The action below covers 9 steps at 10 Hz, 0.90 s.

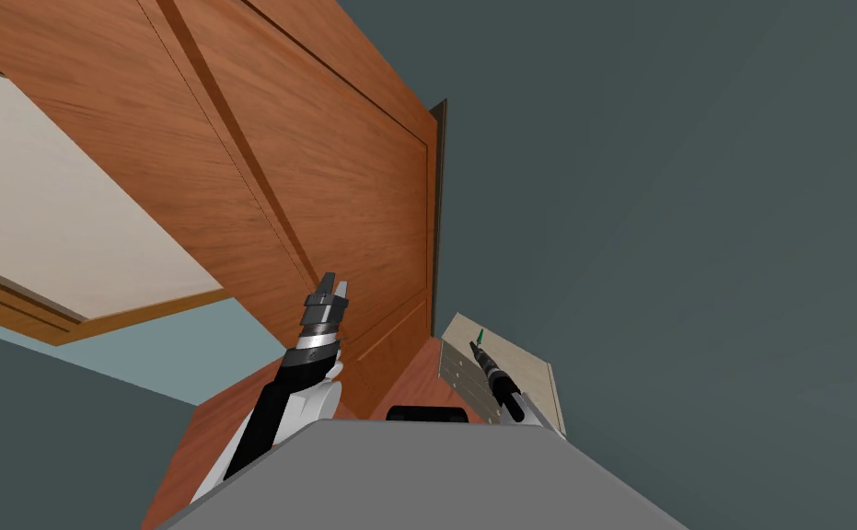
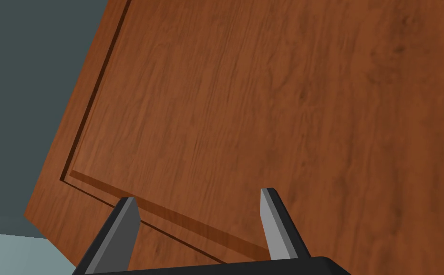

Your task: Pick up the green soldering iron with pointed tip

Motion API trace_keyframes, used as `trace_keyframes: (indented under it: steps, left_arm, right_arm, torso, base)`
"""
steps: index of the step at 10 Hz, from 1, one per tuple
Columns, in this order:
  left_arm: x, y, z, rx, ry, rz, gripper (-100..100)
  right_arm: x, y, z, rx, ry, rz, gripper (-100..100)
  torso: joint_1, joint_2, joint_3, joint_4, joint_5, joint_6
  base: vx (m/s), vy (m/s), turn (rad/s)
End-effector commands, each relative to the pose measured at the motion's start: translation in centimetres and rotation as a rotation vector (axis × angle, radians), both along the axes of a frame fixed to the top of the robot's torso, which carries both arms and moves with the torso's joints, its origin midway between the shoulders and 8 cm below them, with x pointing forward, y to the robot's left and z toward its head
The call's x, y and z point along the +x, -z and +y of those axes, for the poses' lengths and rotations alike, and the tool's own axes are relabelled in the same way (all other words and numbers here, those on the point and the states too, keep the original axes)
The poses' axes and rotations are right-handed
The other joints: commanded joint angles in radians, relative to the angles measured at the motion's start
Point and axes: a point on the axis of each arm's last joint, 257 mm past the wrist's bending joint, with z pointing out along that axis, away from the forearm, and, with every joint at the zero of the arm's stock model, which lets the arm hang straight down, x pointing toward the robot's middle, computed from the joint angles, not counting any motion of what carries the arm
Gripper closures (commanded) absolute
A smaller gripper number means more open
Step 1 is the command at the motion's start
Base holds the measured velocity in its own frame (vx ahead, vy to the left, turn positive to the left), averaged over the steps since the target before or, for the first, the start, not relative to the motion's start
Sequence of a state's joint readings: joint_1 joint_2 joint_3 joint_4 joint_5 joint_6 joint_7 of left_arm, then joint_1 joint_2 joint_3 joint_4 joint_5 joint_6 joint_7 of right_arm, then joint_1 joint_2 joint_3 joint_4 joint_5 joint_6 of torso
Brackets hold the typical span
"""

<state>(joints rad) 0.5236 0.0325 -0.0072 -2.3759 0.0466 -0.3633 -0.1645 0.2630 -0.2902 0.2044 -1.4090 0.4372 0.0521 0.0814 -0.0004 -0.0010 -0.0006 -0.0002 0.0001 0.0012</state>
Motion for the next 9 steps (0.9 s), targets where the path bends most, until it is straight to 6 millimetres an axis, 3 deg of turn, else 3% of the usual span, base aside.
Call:
trace_keyframes:
  steps: [1,9]
  left_arm:
    - [0.0,0.0,0.0,0.000,0.000,0.000,0]
    - [0.0,0.0,0.0,0.000,0.000,0.000,0]
  right_arm:
    - [0.1,1.2,-0.4,-0.026,-0.006,0.028,-100]
    - [-1.2,6.9,-3.8,-0.132,0.003,0.187,-100]
  torso:
    - [0.000,0.000,0.000,0.000,0.000,0.000]
    - [0.000,-0.003,-0.001,0.000,0.000,0.000]
  base:
    - [0.010,0.007,0.100]
    - [0.029,0.003,0.072]
